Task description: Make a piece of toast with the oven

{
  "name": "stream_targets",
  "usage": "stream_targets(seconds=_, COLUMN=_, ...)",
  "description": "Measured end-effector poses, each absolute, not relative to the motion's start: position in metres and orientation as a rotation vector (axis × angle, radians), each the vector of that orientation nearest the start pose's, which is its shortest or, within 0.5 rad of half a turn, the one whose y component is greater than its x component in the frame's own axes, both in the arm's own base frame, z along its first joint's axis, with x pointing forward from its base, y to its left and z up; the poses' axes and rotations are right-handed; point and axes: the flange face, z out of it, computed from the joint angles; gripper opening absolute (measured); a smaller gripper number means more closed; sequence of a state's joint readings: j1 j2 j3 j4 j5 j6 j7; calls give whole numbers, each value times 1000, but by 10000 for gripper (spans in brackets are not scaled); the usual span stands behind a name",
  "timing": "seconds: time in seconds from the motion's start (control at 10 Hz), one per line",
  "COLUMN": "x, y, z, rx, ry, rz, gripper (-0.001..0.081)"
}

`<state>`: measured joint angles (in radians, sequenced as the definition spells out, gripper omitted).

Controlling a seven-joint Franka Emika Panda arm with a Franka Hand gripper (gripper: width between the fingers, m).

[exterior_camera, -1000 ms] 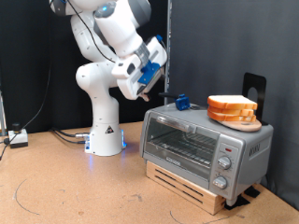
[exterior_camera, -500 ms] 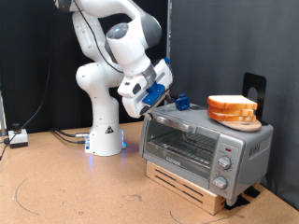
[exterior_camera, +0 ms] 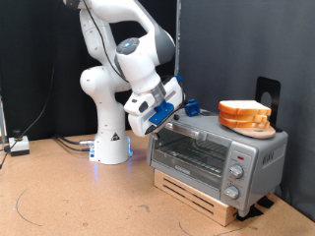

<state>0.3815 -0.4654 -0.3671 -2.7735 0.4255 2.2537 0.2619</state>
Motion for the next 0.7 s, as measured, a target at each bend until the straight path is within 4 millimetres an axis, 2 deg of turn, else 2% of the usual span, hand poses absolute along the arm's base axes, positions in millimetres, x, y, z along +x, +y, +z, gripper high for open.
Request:
stream_targets(seconds=0.2, x=357, y=26, z=329, rx=-2598, ry=675, rz=263, gripper=807)
stream_targets(seconds=0.7, x=365, y=14, z=328, rx=-2585, ry=720, rz=263, gripper=807)
